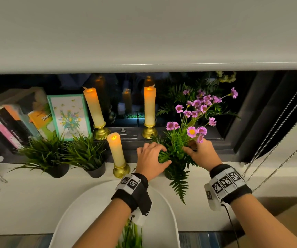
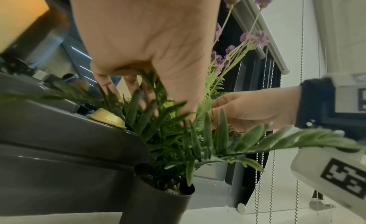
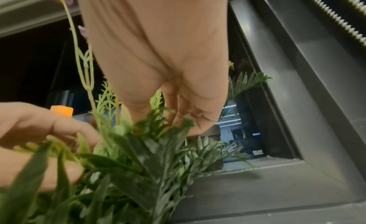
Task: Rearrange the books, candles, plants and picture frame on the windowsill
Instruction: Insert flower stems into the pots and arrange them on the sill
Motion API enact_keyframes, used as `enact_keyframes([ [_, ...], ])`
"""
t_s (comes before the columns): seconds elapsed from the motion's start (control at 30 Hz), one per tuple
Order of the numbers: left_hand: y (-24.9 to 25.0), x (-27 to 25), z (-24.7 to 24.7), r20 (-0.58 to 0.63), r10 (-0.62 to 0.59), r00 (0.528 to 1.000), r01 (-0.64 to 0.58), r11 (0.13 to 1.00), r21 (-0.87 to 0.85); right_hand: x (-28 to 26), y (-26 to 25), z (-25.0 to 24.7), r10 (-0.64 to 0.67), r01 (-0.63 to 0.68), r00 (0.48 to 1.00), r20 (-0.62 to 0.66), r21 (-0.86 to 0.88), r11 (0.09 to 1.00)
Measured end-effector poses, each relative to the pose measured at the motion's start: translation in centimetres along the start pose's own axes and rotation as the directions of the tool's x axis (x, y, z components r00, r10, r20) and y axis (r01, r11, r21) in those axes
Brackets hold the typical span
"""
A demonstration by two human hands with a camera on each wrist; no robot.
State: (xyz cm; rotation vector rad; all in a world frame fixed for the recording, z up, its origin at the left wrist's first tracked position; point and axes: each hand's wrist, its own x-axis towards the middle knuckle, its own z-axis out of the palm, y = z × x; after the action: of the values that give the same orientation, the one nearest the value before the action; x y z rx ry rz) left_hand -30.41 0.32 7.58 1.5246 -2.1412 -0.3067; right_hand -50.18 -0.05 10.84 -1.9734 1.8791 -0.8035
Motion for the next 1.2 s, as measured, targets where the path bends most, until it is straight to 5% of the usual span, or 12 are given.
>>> enact_keyframes([
  [0.47,3.8,1.7,2.3,-0.178,-0.040,0.983,0.028,0.997,-0.073,1.4,0.0,0.3,0.012,-0.011,0.998,-0.066,0.021,1.000],
  [0.67,3.4,1.5,2.7,-0.194,-0.218,0.956,0.198,0.973,-0.116,1.4,0.4,0.4,0.061,-0.059,0.995,-0.080,0.033,0.998],
  [0.87,2.2,1.1,1.7,-0.131,-0.068,0.989,0.056,0.994,-0.093,0.8,1.0,0.1,0.021,-0.016,0.997,0.073,-0.065,0.998],
  [1.2,-1.3,-0.4,-0.4,-0.094,-0.045,0.995,0.029,0.987,-0.161,-0.5,1.3,-1.4,0.016,-0.018,0.999,-0.028,-0.070,0.997],
])
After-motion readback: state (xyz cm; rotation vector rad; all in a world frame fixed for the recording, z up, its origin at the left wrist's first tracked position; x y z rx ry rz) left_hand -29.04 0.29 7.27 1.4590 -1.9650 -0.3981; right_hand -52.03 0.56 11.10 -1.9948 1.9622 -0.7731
